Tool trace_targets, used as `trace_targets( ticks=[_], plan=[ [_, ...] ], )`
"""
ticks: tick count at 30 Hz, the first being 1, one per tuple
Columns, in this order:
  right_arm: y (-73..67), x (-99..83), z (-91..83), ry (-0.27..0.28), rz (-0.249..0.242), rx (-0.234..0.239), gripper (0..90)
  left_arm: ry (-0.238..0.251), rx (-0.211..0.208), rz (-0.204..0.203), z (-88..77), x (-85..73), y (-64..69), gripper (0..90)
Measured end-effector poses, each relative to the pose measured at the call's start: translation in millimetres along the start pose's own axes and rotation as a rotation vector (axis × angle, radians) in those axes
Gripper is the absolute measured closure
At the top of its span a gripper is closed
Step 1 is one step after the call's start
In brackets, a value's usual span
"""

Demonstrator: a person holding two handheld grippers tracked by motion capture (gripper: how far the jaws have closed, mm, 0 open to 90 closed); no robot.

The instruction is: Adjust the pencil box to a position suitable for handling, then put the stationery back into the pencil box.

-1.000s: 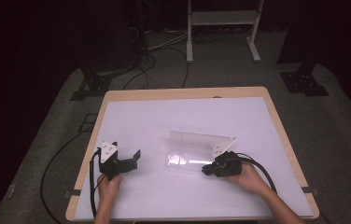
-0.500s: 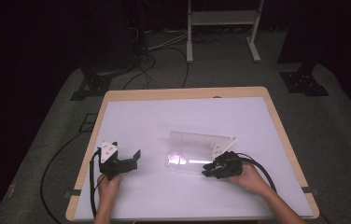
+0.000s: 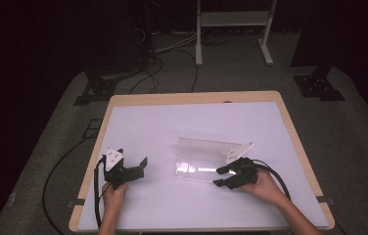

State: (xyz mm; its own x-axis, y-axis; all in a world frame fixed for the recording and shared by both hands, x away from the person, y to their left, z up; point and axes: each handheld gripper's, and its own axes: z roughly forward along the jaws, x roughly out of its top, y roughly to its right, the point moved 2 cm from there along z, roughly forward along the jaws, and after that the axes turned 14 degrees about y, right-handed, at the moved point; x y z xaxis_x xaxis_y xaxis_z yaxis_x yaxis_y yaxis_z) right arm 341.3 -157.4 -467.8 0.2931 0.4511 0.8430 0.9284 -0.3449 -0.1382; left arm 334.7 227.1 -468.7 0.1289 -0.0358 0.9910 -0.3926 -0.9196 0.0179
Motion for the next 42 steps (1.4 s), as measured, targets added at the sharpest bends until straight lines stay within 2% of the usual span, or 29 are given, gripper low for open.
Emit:
trace_targets(
  ticks=[7, 12, 15, 22, 30, 37, 42],
  plan=[
    [-1.5, 1.1, -8.0, 0.023, 0.013, -0.011, 44.3, 0.002, -0.002, -0.001, -0.2, 0.0, 0.0, 0.0],
    [-2.2, 2.1, -16.5, 0.056, 0.014, -0.035, 41.9, 0.004, -0.001, -0.001, -0.6, -0.1, 0.2, 0.0],
    [-2.2, 0.8, -20.9, 0.057, 0.016, -0.049, 39.3, 0.004, 0.000, -0.001, -0.5, -0.1, 0.2, 0.0],
    [-1.4, -7.9, -36.2, 0.074, 0.056, -0.084, 34.8, 0.004, 0.000, -0.003, -0.4, 0.0, 0.0, 0.0],
    [1.4, -18.5, -59.0, 0.110, 0.080, -0.136, 34.9, 0.003, 0.000, 0.003, -0.3, 0.0, 0.5, 0.0],
    [1.8, -23.3, -71.1, 0.115, 0.096, -0.174, 34.0, 0.004, 0.000, -0.003, -0.5, 0.0, 0.0, 0.0],
    [0.6, -25.3, -79.6, 0.116, 0.090, -0.196, 34.1, 0.004, 0.001, 0.001, -0.4, -0.1, 0.4, 0.0]
  ],
)
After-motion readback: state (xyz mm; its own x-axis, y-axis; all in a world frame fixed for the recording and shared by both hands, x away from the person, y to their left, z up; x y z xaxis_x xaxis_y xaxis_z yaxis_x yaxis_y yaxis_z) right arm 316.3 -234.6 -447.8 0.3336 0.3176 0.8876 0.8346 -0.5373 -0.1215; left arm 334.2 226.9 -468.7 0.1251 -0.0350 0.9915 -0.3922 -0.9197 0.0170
